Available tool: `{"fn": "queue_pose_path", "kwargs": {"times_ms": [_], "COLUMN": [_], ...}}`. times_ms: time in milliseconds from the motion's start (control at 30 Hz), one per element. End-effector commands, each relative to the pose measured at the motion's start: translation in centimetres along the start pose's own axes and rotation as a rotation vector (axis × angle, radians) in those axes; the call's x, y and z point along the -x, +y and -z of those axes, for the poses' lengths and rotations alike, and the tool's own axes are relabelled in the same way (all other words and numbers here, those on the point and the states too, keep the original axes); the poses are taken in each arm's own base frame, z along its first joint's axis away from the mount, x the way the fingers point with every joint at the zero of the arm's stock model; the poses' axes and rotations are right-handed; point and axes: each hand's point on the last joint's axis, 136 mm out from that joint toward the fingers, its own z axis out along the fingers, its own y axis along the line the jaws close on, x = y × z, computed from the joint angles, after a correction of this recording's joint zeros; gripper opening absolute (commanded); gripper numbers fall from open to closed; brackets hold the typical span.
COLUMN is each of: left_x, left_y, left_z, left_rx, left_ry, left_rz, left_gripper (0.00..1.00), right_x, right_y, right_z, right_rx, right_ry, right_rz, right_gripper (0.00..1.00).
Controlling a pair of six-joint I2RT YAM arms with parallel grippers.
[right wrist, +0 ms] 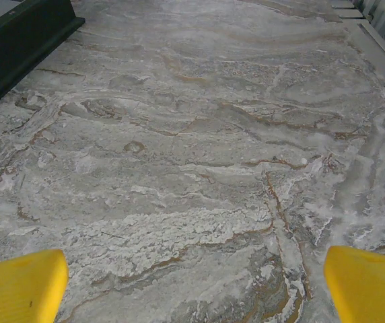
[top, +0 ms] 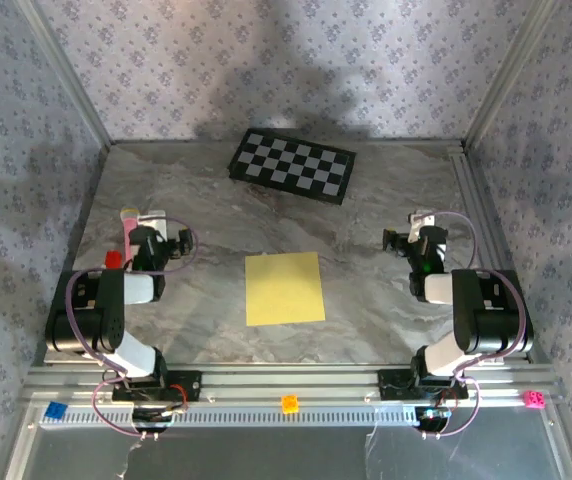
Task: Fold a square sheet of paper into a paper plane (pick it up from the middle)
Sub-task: Move the square sheet of paper to the center of the table.
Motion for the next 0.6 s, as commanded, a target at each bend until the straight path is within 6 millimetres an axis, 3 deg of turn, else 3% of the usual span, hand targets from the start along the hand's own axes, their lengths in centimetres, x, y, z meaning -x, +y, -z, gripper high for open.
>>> {"fn": "queue_pose_path", "kwargs": {"times_ms": [0, 567], "left_x": [1.64, 1.57], "left_y": [-0.22, -0.14], "left_z": [-0.27, -0.31], "left_rx": [-0.001, -0.008], "left_ry": [-0.053, -0.050], "left_rz": [-0.006, 0.002], "left_gripper": [1.00, 1.00], "right_x": [1.02, 0.96], "right_y": [-0.12, -0.14], "right_z": [-0.19, -0.22], "right_rx": [-0.003, 0.000], "right_ry": [-0.029, -0.027], "right_rz": [-0.008, -0.009], "right_gripper": [1.00, 1.00]}}
